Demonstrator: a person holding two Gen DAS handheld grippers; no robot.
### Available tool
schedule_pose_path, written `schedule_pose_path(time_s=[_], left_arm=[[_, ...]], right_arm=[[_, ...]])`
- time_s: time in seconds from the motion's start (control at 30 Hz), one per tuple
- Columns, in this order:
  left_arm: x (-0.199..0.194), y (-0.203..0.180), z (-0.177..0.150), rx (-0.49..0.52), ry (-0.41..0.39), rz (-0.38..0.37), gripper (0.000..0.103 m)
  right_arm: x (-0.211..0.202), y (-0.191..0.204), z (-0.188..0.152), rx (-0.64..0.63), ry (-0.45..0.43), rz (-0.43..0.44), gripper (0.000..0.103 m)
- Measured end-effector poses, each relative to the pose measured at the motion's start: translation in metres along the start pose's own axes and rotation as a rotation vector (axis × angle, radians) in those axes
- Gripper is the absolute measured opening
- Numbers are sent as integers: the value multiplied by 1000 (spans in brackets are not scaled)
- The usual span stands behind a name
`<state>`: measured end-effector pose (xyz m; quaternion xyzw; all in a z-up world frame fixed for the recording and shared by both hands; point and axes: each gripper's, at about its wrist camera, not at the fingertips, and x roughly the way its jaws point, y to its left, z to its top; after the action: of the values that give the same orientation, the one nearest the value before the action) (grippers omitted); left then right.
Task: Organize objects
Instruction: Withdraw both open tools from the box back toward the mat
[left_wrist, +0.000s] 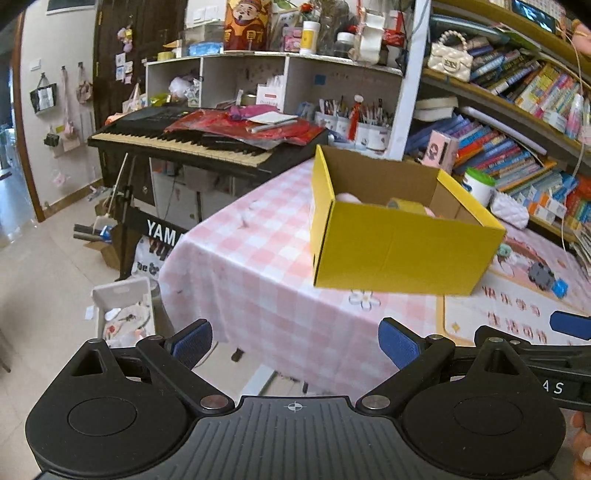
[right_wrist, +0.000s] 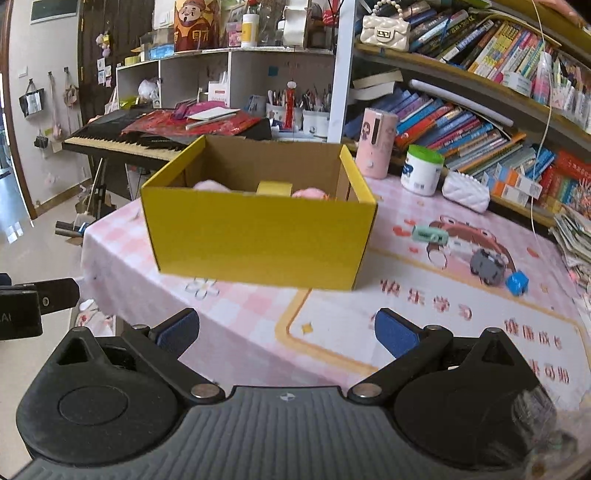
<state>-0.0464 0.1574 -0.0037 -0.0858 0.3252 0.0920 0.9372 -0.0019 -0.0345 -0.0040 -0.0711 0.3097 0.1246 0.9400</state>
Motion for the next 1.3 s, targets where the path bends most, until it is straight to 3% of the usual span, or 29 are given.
schedule_pose_path(time_s=[0.4, 0.93, 1.3], left_arm=[[1, -22, -21, 92, 96, -101, 98], [15, -86, -20, 215, 128, -268, 98], [23, -120, -16, 255, 129, -333, 98]], right_arm=[[-20, -11, -34, 61, 53, -53, 103], [-43, -66, -53, 197, 76, -243, 103], [-49, -99, -57, 241, 86, -311, 103]])
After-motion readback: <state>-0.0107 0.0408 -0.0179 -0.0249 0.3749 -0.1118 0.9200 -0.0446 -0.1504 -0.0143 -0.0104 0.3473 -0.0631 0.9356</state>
